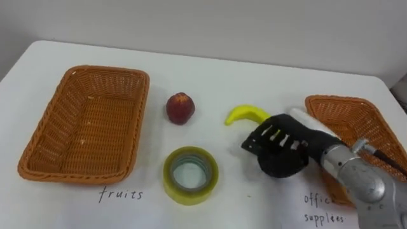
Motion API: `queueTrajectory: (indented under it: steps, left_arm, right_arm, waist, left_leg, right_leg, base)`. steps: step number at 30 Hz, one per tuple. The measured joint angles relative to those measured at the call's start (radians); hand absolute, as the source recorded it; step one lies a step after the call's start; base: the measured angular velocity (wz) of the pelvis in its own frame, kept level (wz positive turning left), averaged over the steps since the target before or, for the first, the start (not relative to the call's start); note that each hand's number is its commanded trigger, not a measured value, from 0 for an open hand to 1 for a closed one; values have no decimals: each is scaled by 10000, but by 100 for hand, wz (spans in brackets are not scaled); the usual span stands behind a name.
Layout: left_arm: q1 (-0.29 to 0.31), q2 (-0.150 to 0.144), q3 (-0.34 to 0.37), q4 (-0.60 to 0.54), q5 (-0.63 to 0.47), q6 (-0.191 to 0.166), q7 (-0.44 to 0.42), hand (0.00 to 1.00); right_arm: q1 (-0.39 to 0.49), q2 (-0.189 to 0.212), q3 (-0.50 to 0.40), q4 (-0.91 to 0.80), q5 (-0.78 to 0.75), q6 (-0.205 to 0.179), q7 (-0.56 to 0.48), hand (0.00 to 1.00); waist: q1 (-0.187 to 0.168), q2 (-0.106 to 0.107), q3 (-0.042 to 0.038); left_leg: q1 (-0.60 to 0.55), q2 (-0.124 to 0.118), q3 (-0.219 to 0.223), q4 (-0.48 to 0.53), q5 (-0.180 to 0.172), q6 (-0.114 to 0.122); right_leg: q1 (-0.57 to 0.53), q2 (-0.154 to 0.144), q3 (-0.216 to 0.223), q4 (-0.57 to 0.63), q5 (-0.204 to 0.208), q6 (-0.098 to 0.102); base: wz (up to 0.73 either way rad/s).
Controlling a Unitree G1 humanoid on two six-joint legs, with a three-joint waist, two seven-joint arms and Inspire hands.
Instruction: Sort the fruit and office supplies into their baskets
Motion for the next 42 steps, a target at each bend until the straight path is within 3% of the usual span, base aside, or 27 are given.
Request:
queueTrajectory:
  steps: [5,10,18,24,29,33,42]
  left_arm:
    - [-11,-32,3,88,0,-169,-281,0]
    - [23,-113,76,82,-1,-163,-296,0]
    - [187,-369,417,135,-1,-136,-276,0]
    - [231,-494,412,182,-7,-132,-154,0]
    - [280,-485,428,195,-4,-133,-156,0]
    - [247,-452,553,424,-6,-139,-160,0]
    - [195,-357,629,450,-26,-144,-210,0]
  right_arm:
    - [-26,1,-585,-508,354,-443,-333,100]
    - [-26,-19,-766,-771,473,-451,-789,100]
    - [-34,-18,-1350,-780,809,-541,-2038,100]
    - [-34,-29,-1400,-768,826,-547,-2852,100]
    - [-33,-454,-1406,-685,863,-548,-3335,100]
    - [-33,-773,-1515,-501,1090,-551,-3801,100]
    - [-10,-833,-1775,132,1596,-735,-4200,100]
  waist:
    - [-28,-71,37]
    - [-45,-46,27]
    - [-286,140,-67]
    - [-503,198,-56]
    - [-513,203,-50]
    - [-550,97,-63]
    - [-551,-78,-43]
  left_leg:
    - [-12,-4,-9,-38,-1,0]
    - [-13,5,93,-59,2,1]
    - [12,2,134,10,5,5]
    - [34,17,181,2,5,4]
    - [170,43,297,-147,9,-9]
    - [182,56,341,-136,9,-10]
    - [172,65,358,-146,7,-13]
  right_leg:
    - [10,0,3,22,2,1]
    - [-46,10,38,42,3,0]
    - [-21,7,111,17,3,1]
    - [-26,23,169,34,3,1]
    - [4,60,236,53,8,-8]
    - [-9,69,257,51,12,-13]
    - [-43,79,269,29,12,-13]
  base:
    - [0]
    - [-4]
    - [0]
    - [-2]
    - [-6]
    - [-3]
    - [0]
